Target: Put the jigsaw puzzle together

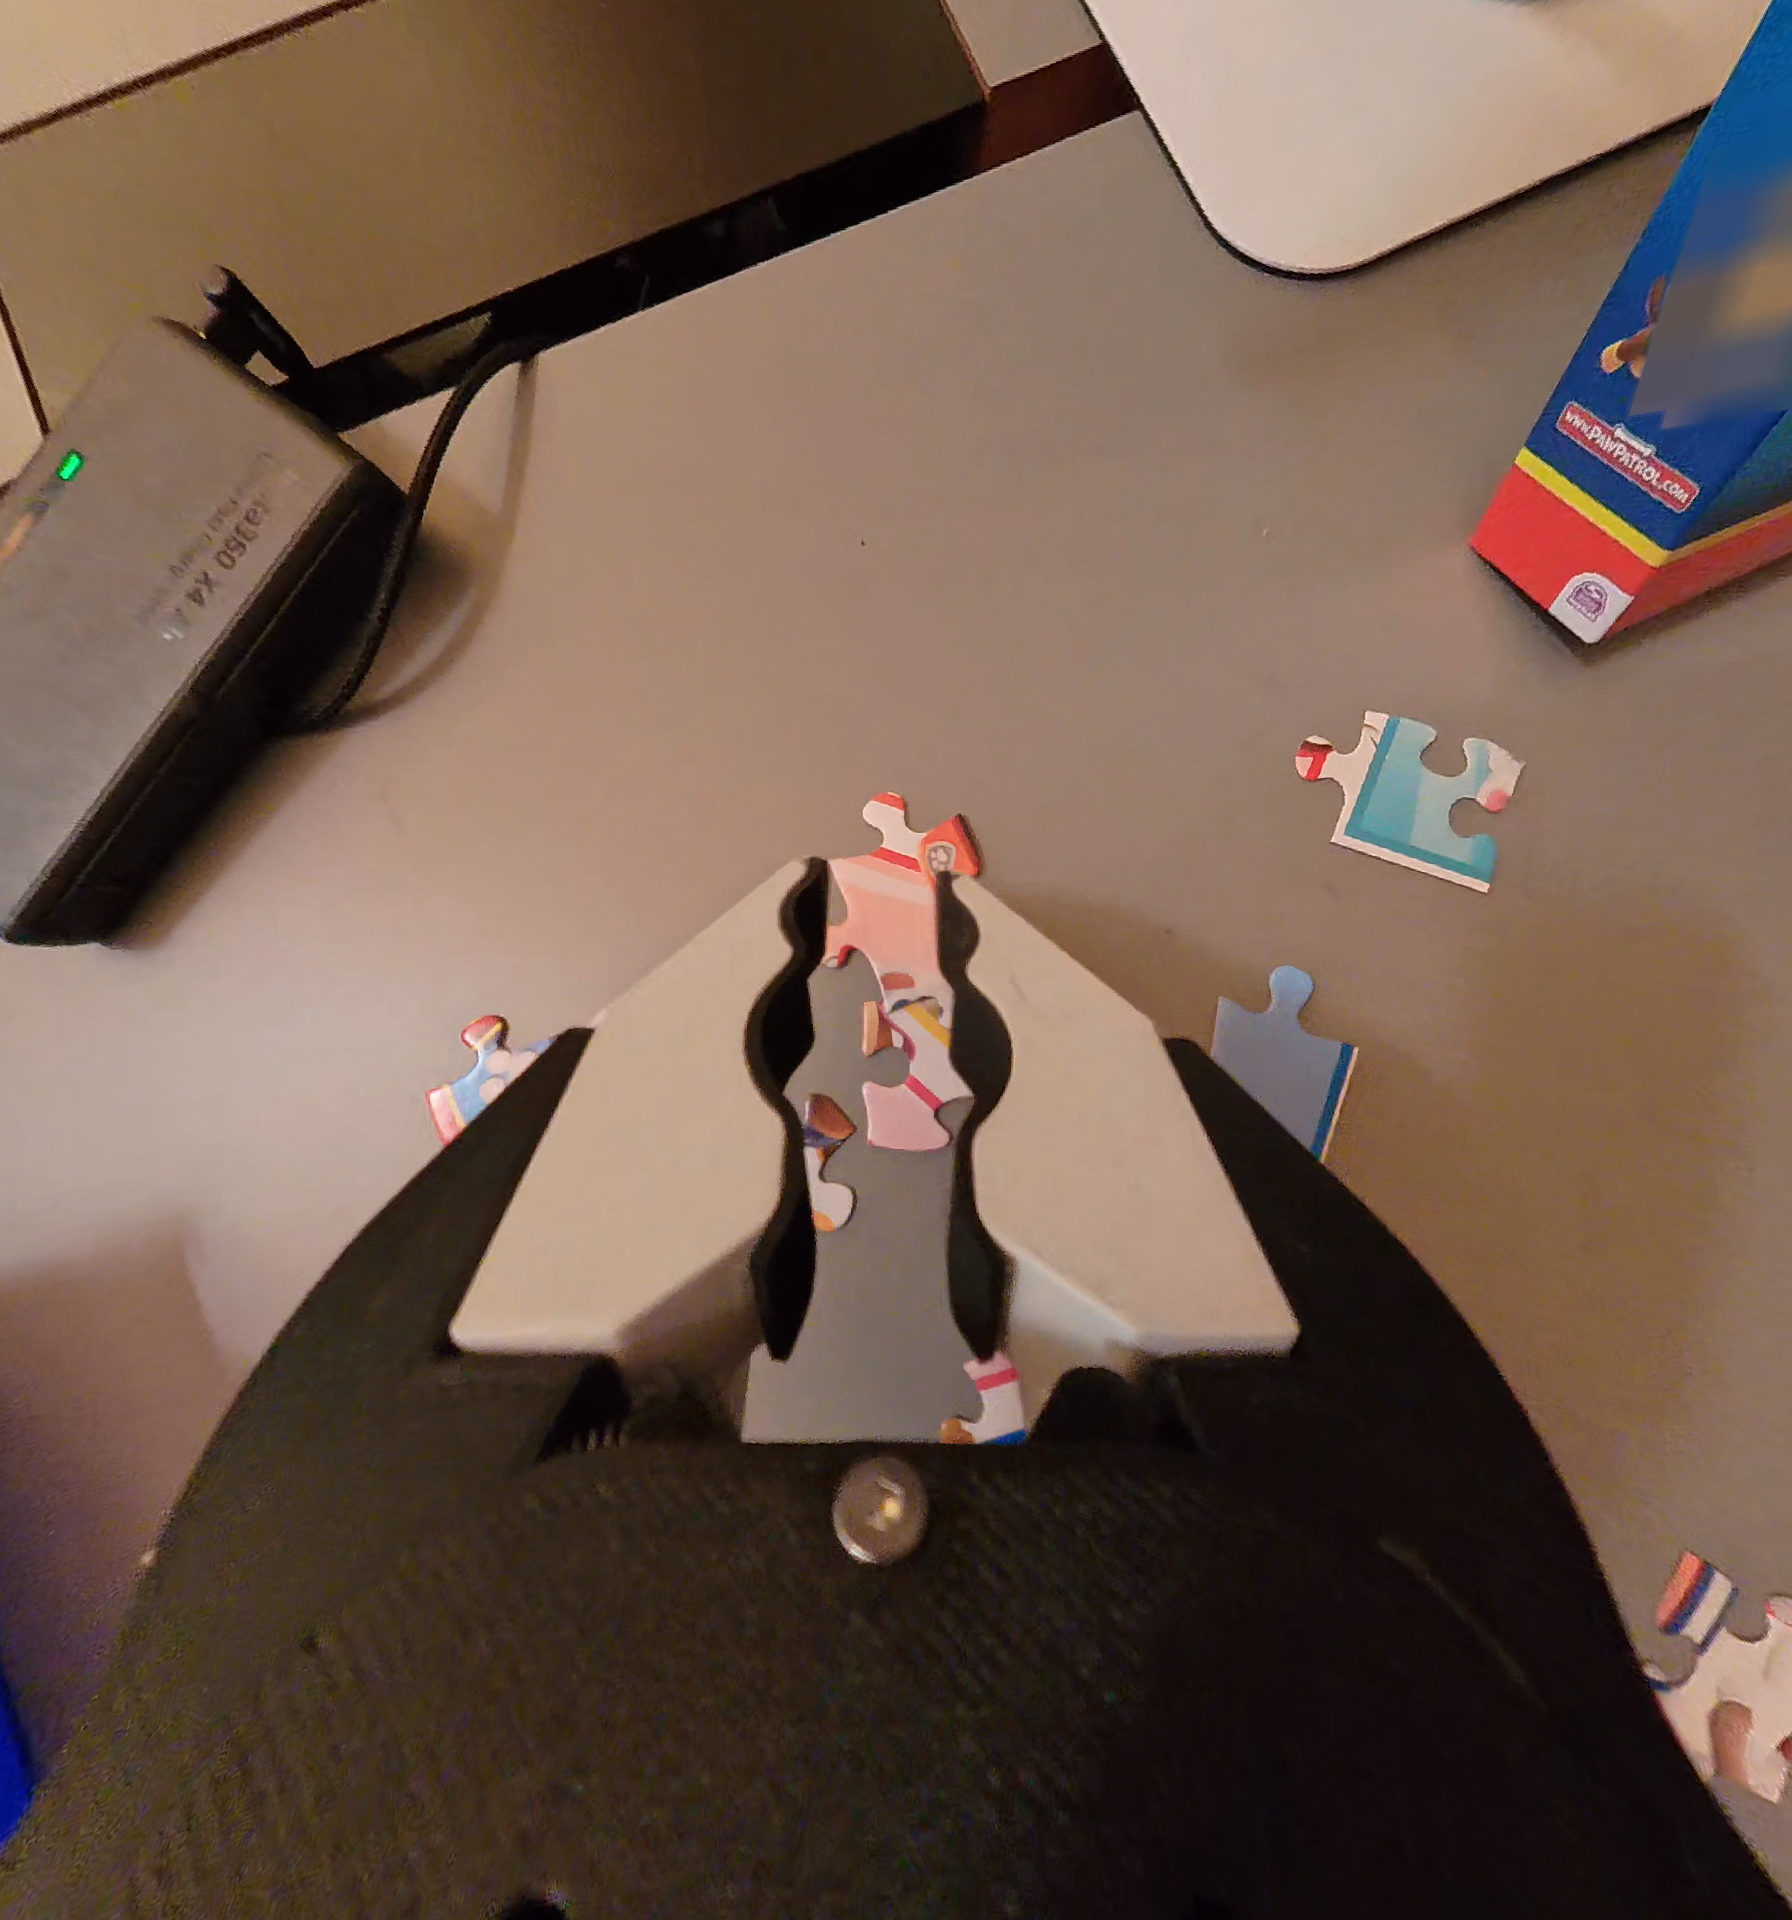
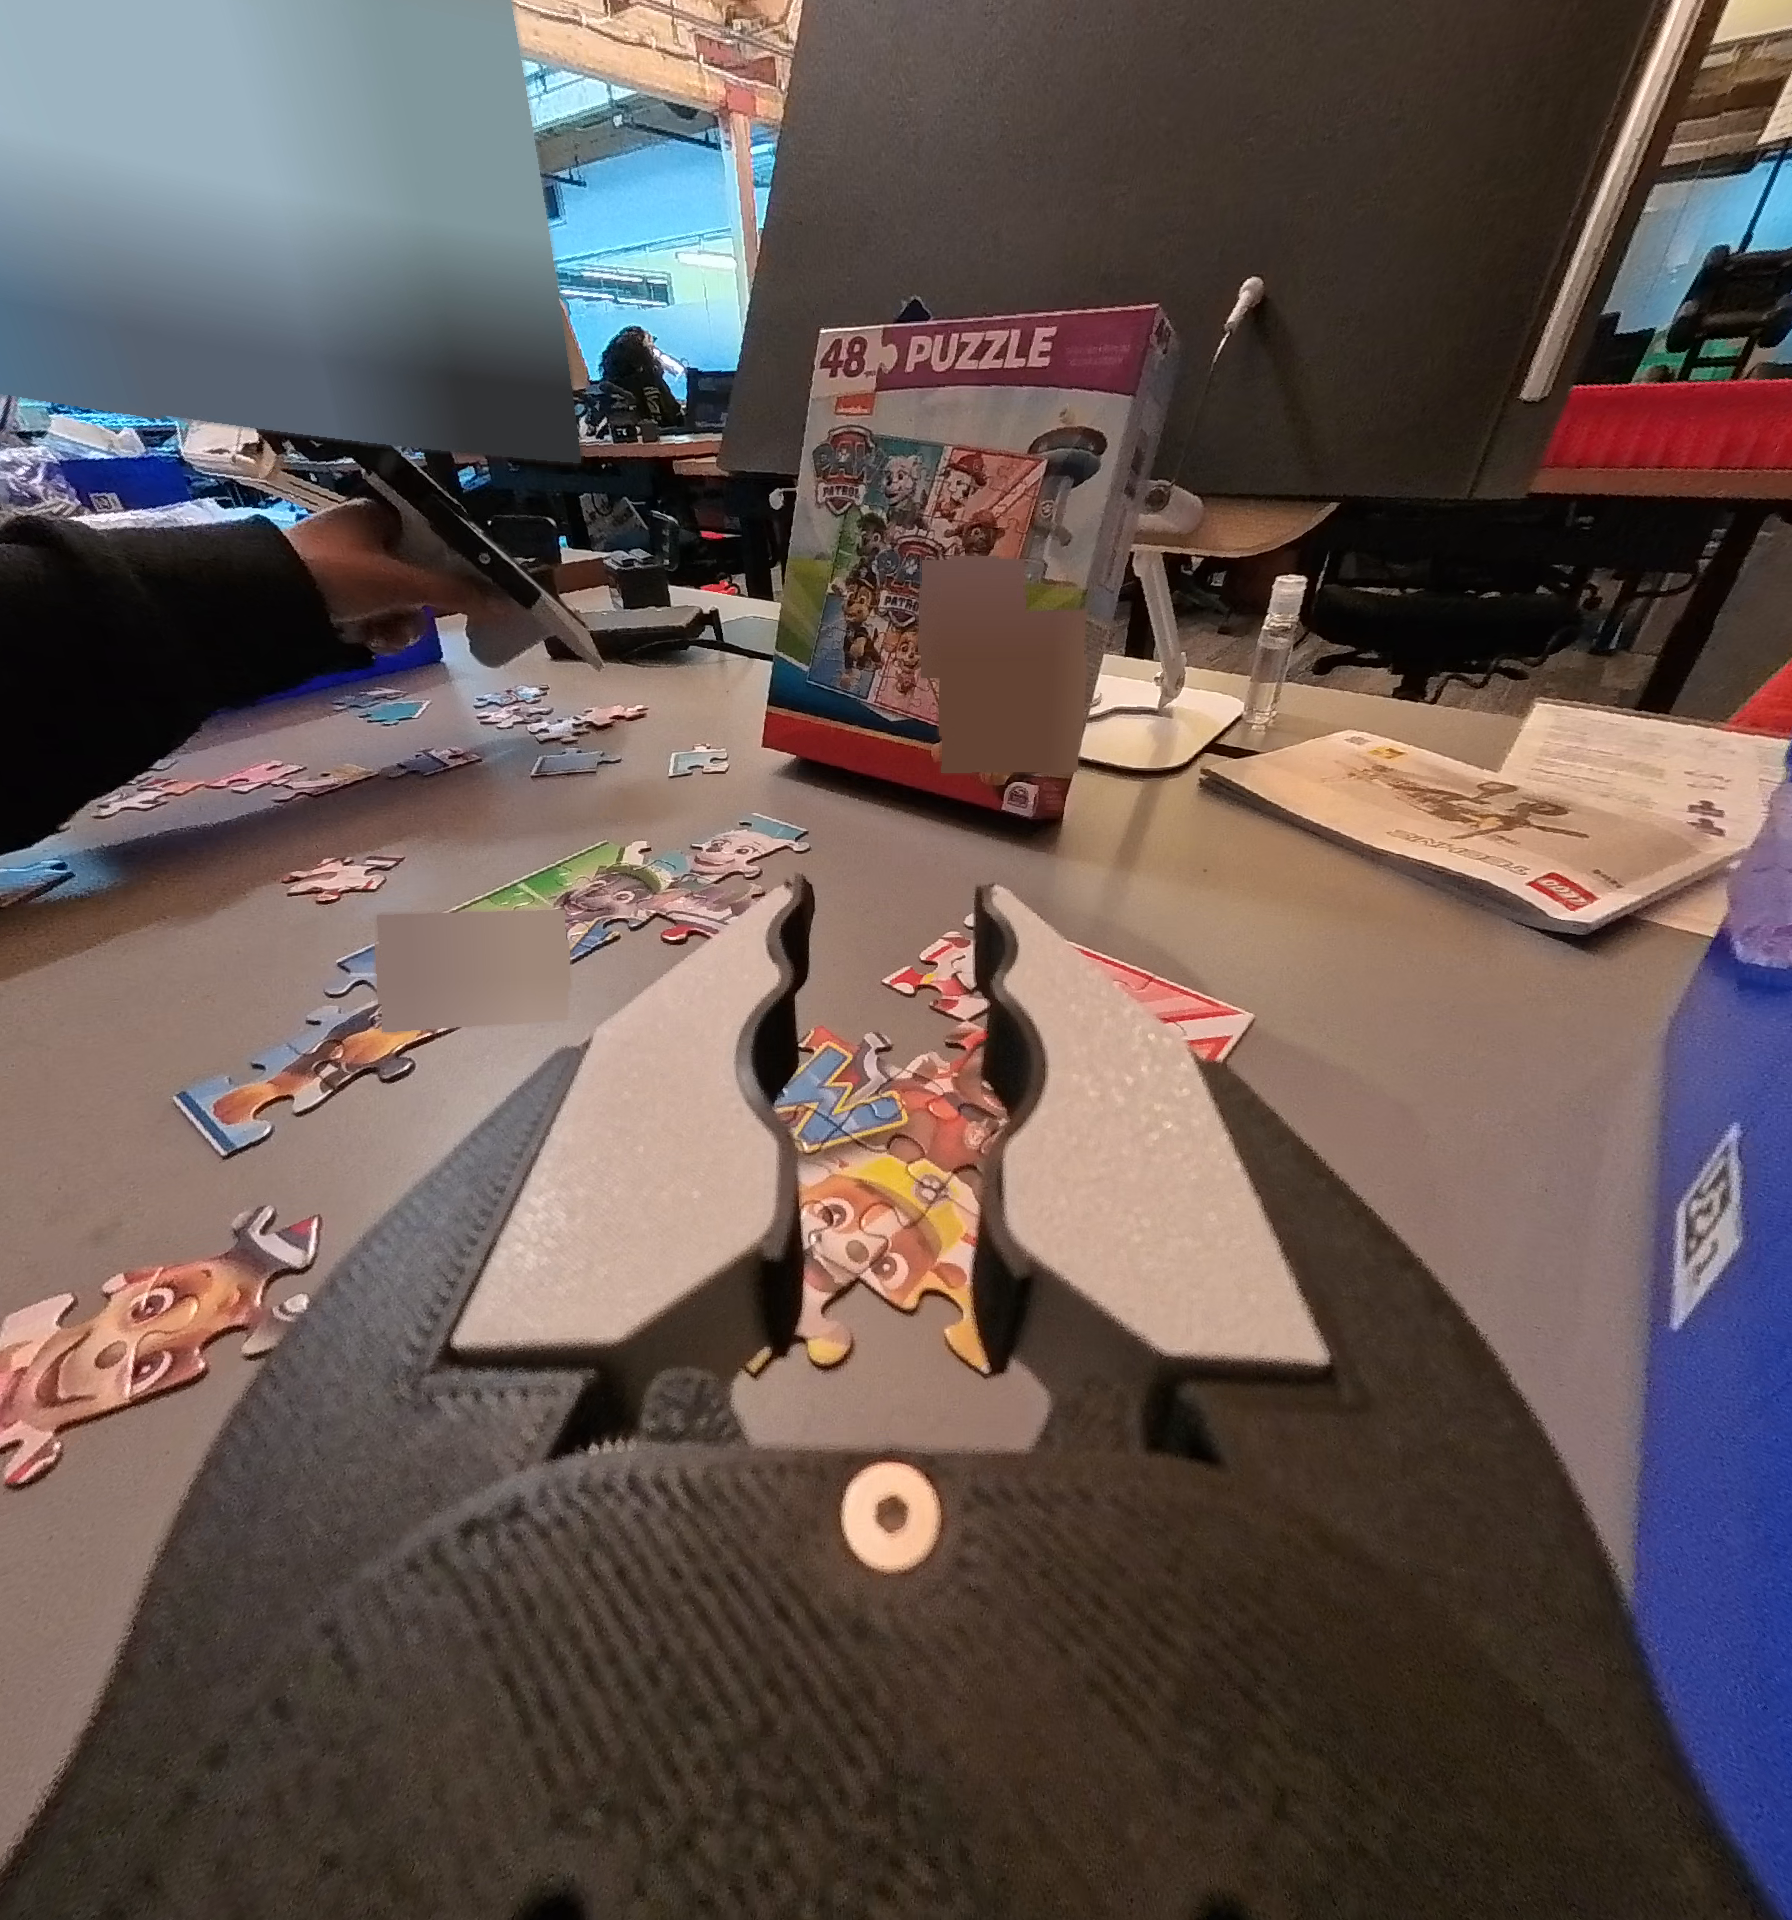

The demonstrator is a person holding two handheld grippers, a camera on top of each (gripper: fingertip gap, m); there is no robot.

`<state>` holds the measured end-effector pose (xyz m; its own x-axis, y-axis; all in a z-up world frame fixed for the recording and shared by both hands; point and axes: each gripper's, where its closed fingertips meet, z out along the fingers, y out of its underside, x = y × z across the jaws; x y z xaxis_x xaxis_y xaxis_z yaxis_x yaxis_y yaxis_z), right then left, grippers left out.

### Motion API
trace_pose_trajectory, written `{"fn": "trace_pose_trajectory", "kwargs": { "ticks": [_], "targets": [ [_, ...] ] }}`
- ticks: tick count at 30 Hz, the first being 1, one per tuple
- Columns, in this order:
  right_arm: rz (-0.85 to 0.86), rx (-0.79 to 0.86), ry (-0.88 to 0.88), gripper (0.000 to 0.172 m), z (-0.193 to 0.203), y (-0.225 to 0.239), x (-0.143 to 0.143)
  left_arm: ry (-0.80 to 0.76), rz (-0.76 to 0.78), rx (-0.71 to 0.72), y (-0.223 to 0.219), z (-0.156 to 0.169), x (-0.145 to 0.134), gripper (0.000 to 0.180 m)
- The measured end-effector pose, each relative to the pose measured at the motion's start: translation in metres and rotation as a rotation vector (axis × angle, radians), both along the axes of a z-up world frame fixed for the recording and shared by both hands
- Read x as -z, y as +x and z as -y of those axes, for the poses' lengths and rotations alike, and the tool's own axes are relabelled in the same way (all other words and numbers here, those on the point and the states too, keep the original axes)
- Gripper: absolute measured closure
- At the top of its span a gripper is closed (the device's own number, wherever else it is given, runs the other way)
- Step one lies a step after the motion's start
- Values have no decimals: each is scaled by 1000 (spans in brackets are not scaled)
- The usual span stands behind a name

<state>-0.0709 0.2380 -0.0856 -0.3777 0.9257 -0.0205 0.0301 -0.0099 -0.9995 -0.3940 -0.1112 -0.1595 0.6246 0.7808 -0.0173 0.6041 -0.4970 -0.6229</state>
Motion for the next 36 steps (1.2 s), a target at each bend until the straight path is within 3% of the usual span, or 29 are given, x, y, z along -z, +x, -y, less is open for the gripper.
{"fn": "trace_pose_trajectory", "kwargs": {
  "ticks": [4, 9, 13, 14, 19, 24, 27, 31, 36],
  "targets": [
    [4, -2, 7, 142, 1, 0, 1, 13, 53, -44, 2, 2, 14, 143],
    [4, -2, 11, 143, 1, 0, 1, -27, 102, -102, 5, 7, 35, 132],
    [3, -1, 13, 142, 1, 0, 1, -34, 96, -132, 1, 9, 35, 141],
    [2, 0, 14, 143, 2, 0, 1, -34, 100, -112, 1, 6, 35, 159],
    [-2, 0, 14, 143, 1, 0, 1, -65, 92, -67, 2, 3, 34, 172],
    [-4, 0, 16, 142, 2, 1, 0, -35, 72, -101, -4, 3, 30, 135],
    [-2, 0, 19, 142, 2, 1, 1, -74, 62, -131, -9, 5, 36, 124],
    [-16, 12, 23, 144, 0, 1, -1, -57, 72, -140, -11, 1, 36, 148],
    [-21, 14, 27, 145, 0, 2, -1, -94, 55, -109, -11, 1, 35, 150]
  ]
}}
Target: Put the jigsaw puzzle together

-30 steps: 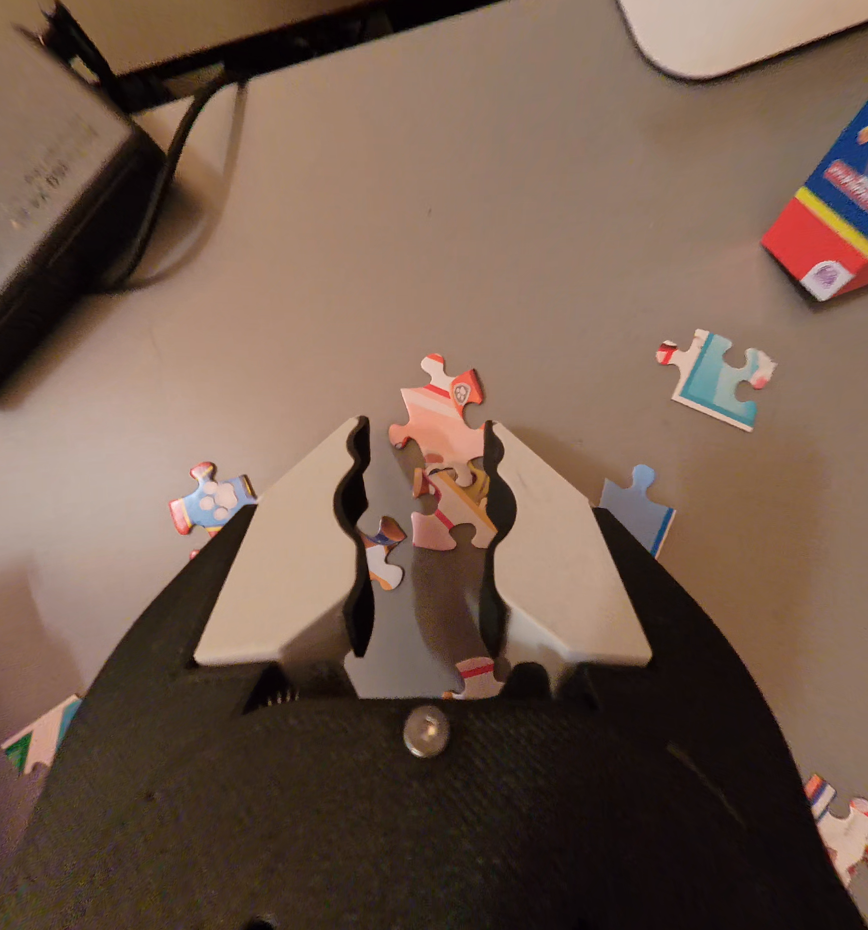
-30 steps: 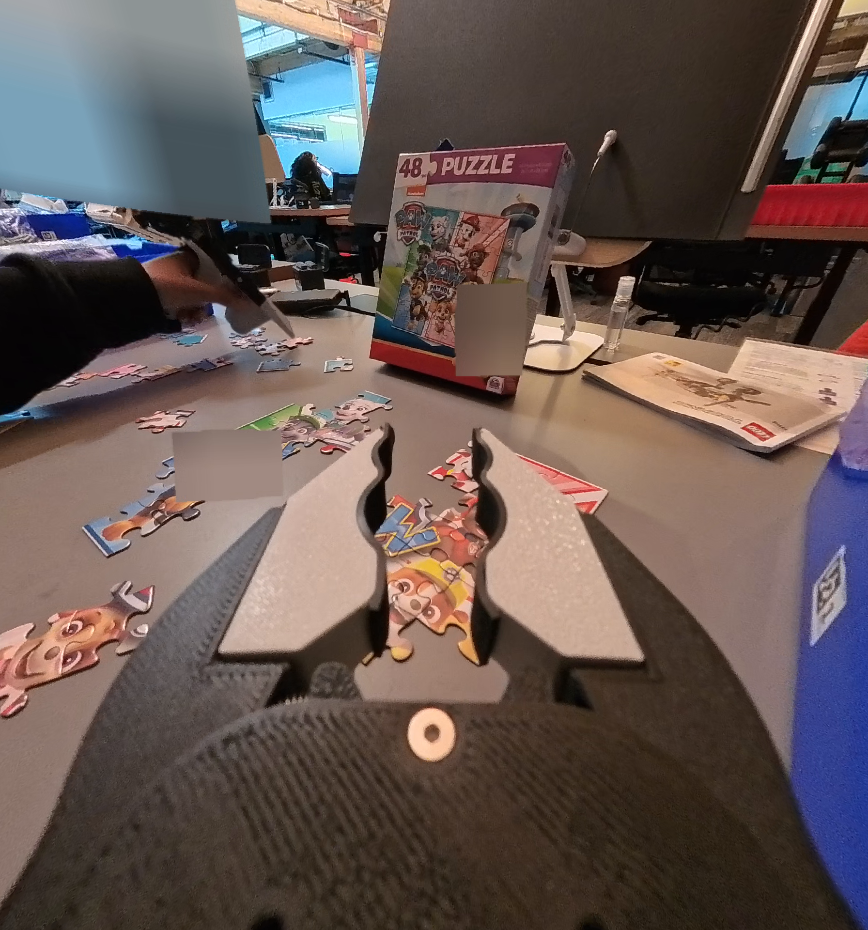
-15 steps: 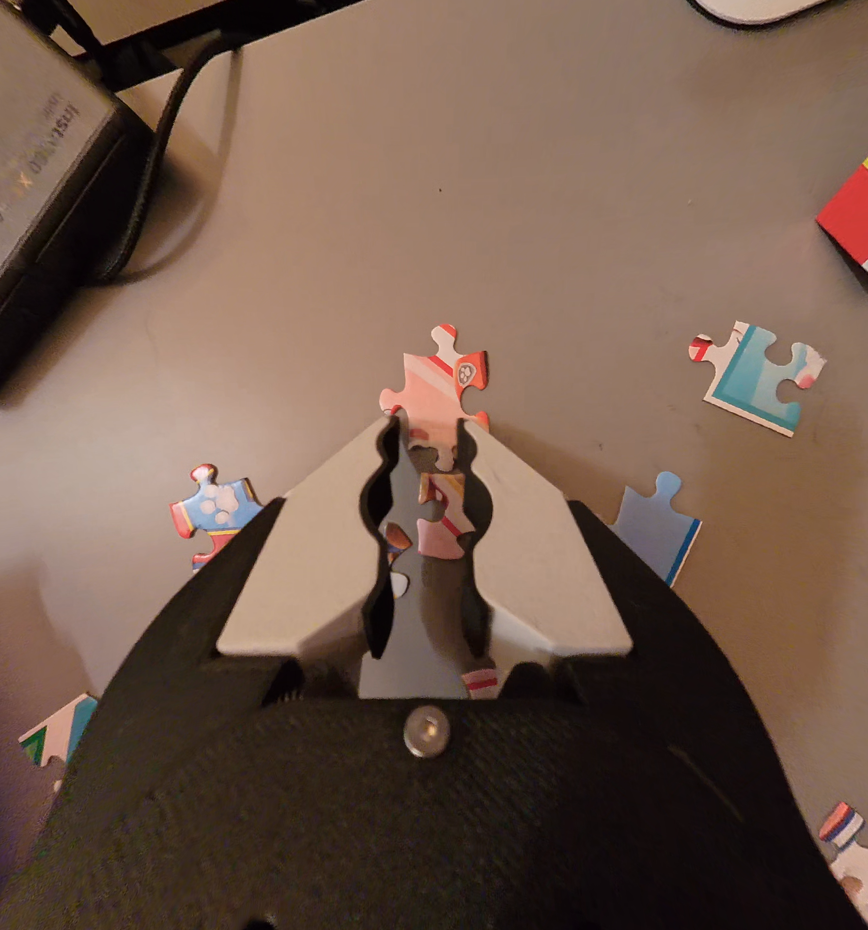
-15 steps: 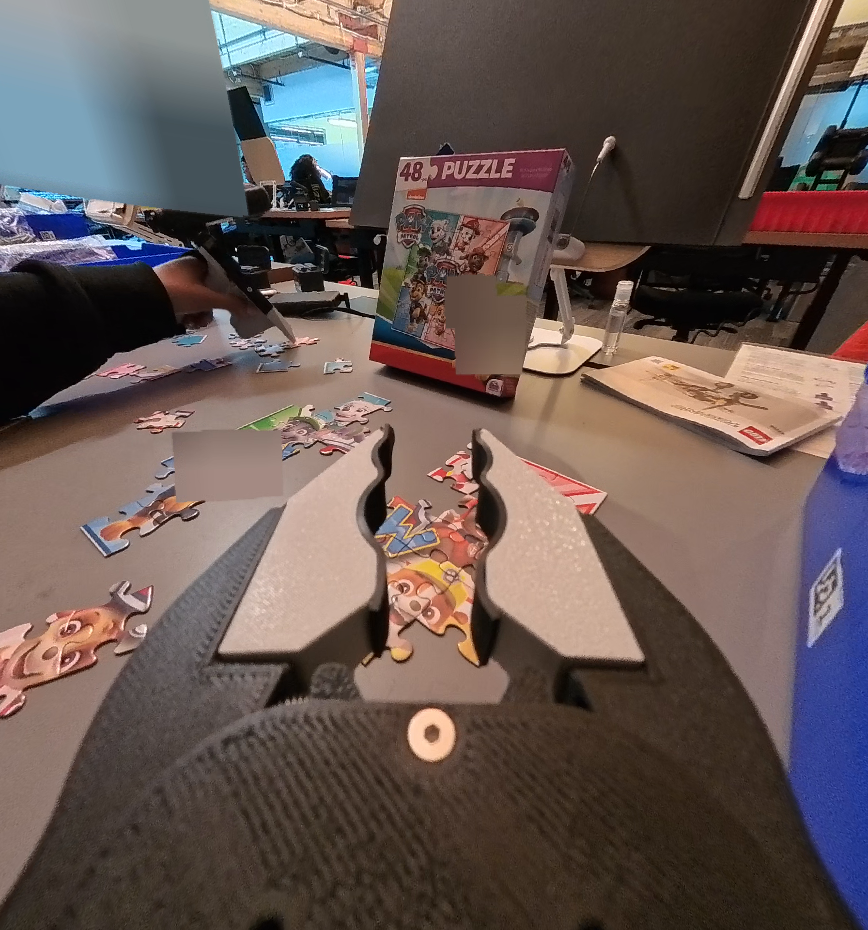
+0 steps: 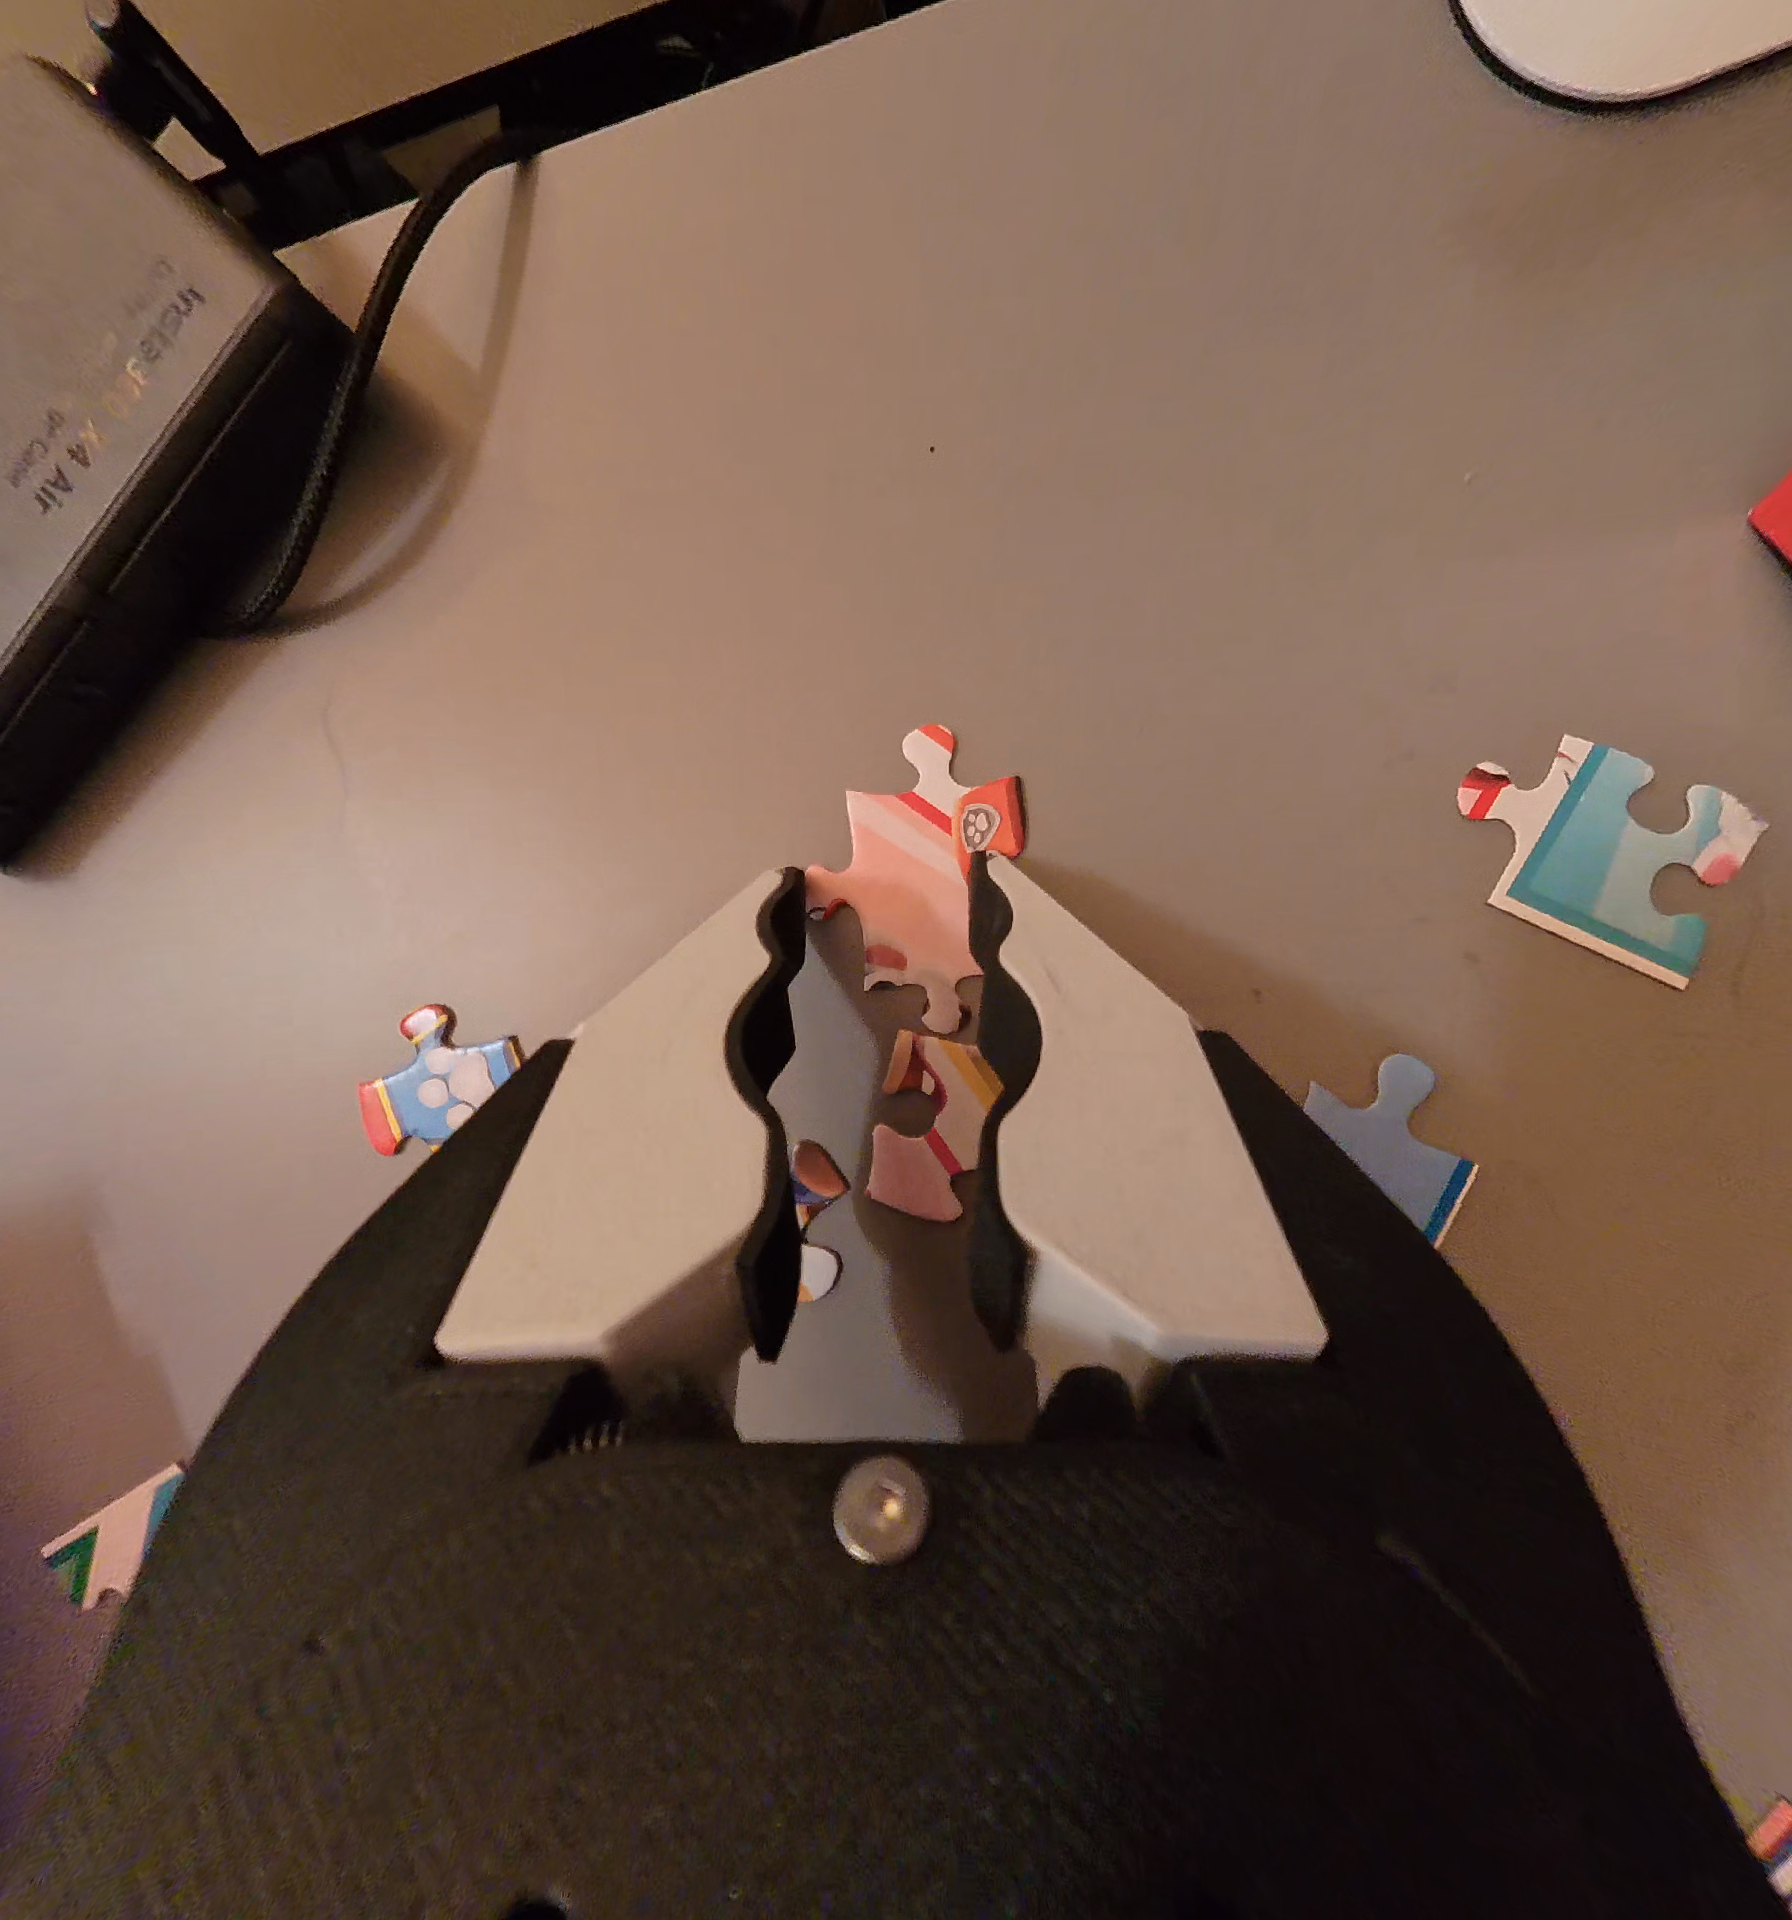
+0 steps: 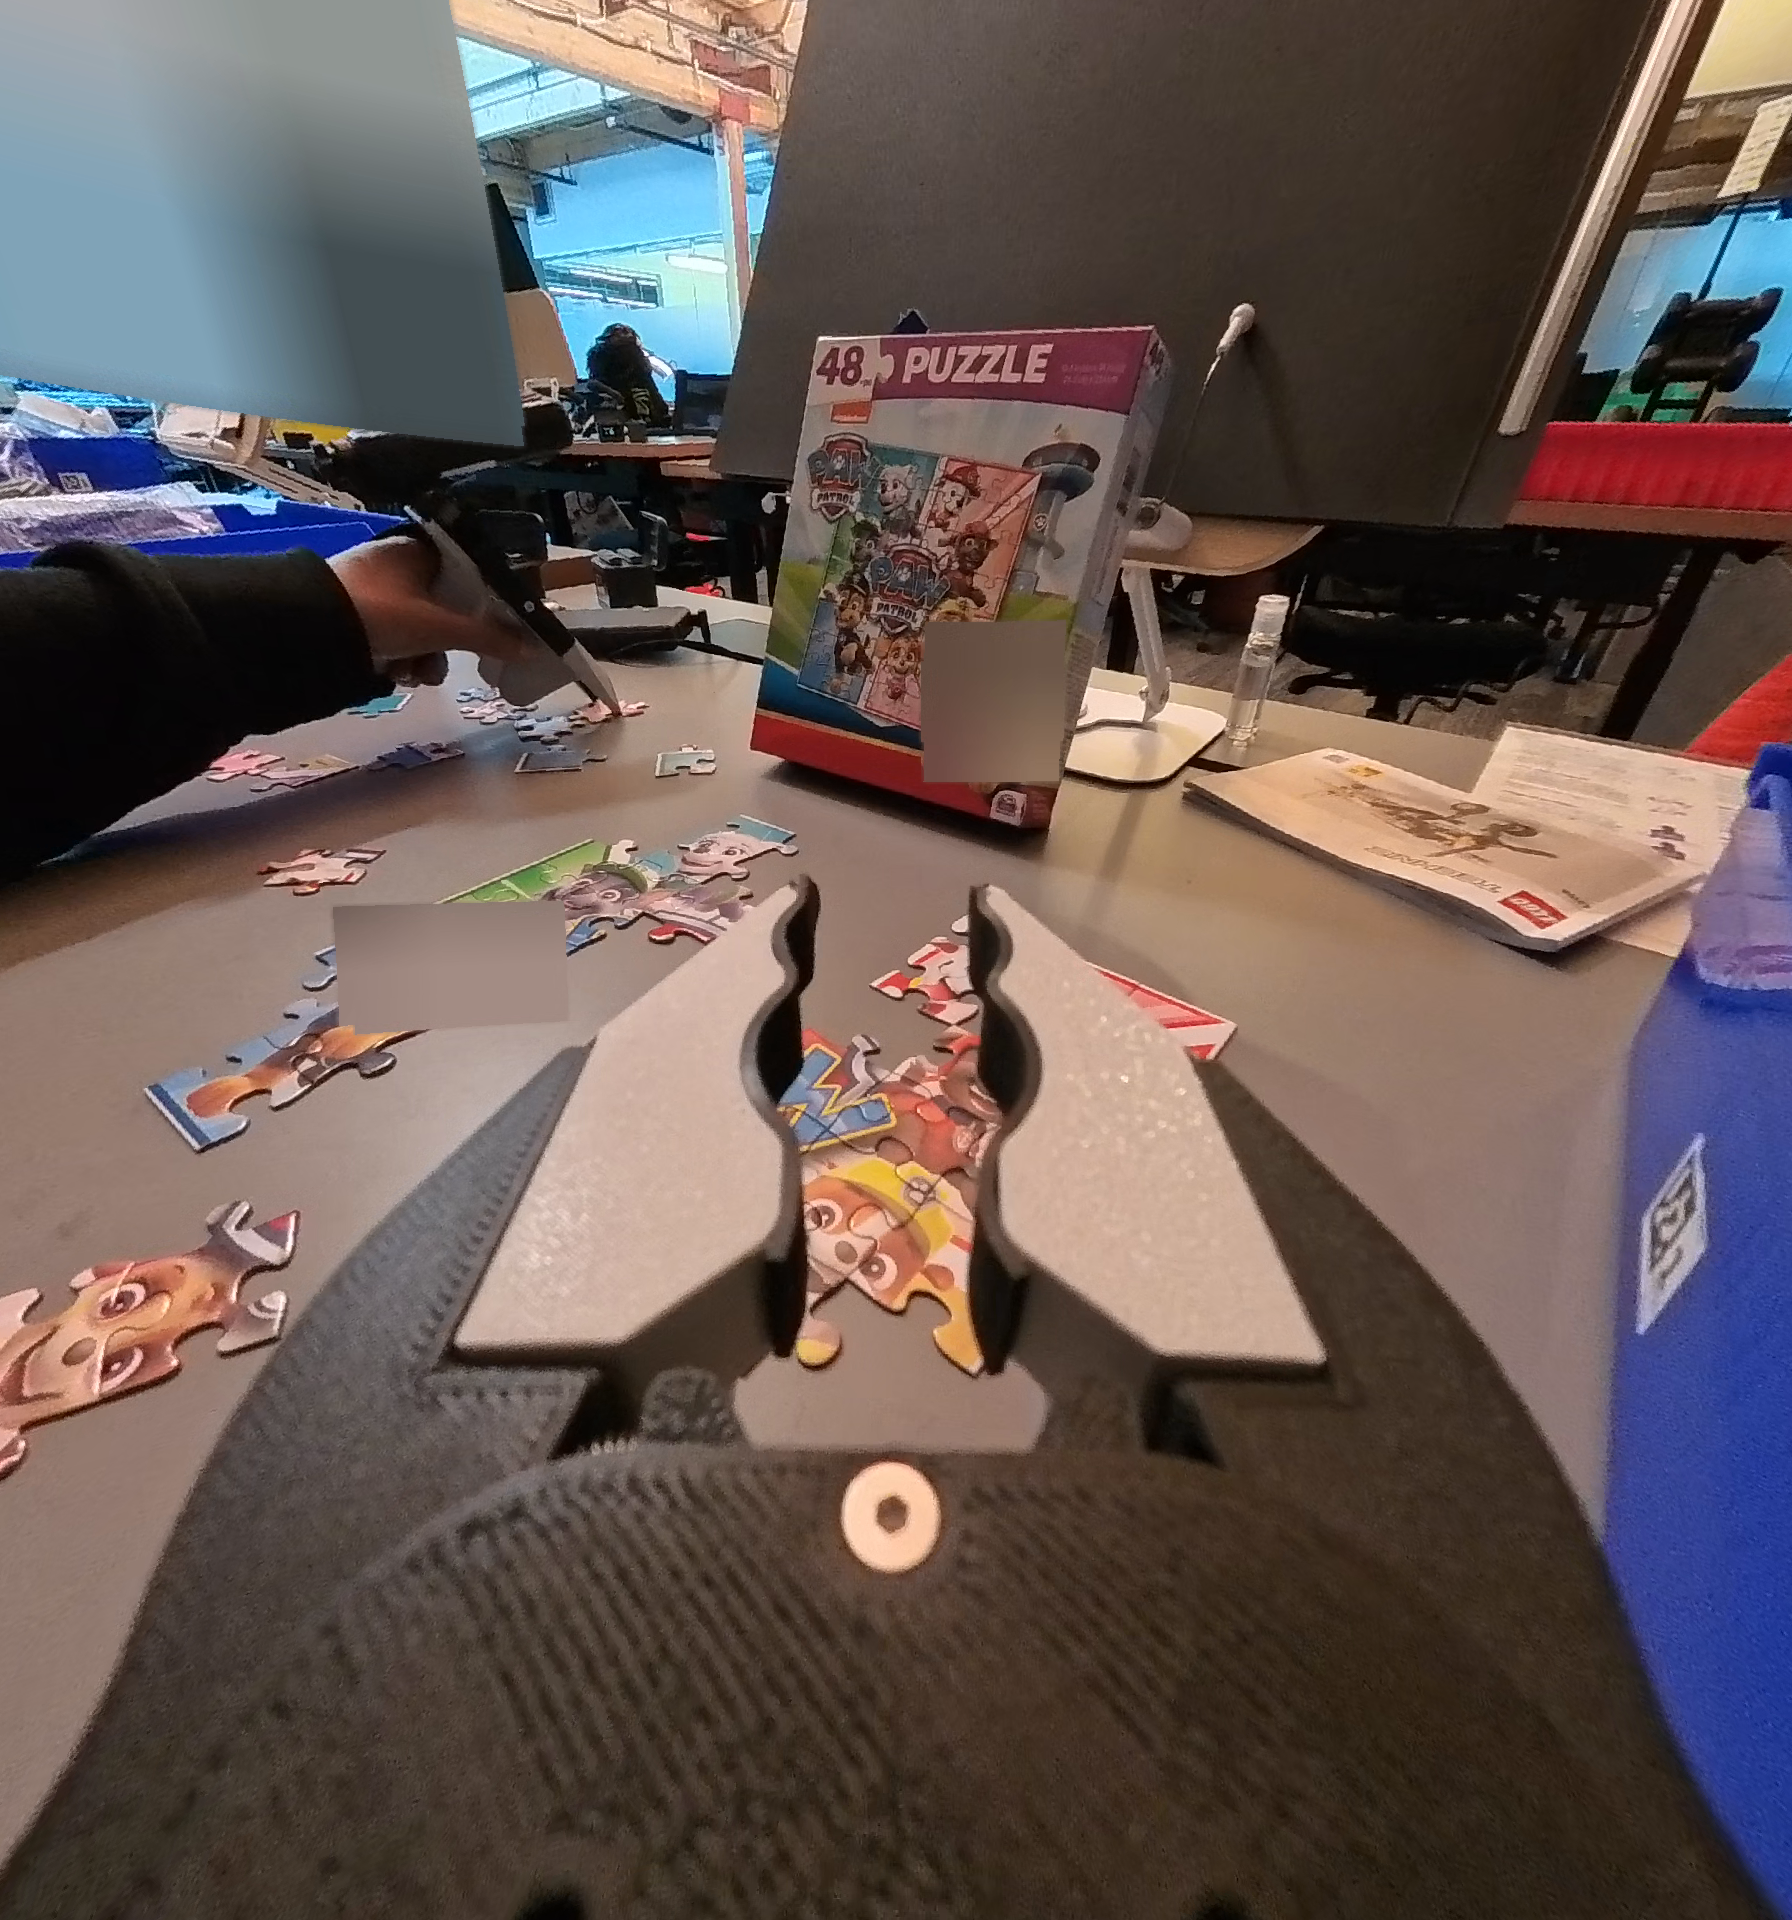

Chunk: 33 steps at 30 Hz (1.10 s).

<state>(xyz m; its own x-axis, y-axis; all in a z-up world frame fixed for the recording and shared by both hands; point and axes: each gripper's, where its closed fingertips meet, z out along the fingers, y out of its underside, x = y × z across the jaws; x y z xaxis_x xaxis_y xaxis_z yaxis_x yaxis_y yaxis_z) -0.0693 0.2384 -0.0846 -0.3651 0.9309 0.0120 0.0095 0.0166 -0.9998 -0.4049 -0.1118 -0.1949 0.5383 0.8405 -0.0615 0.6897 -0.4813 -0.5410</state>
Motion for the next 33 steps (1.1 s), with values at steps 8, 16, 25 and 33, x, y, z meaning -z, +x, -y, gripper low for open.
{"fn": "trace_pose_trajectory", "kwargs": {
  "ticks": [8, 16, 25, 33],
  "targets": [
    [-1, 5, 10, 145, 0, 0, 0, -33, -68, 57, 4, -3, -11, 164],
    [1, 4, 15, 146, 1, 0, 1, 79, 3, -49, -3, 9, 1, 113],
    [3, 3, 19, 146, 1, -1, 1, 49, -47, 45, 0, 0, -1, 169],
    [-1, 3, 16, 145, 1, -1, 1, 120, -113, -46, -12, 24, -41, 131]
  ]
}}
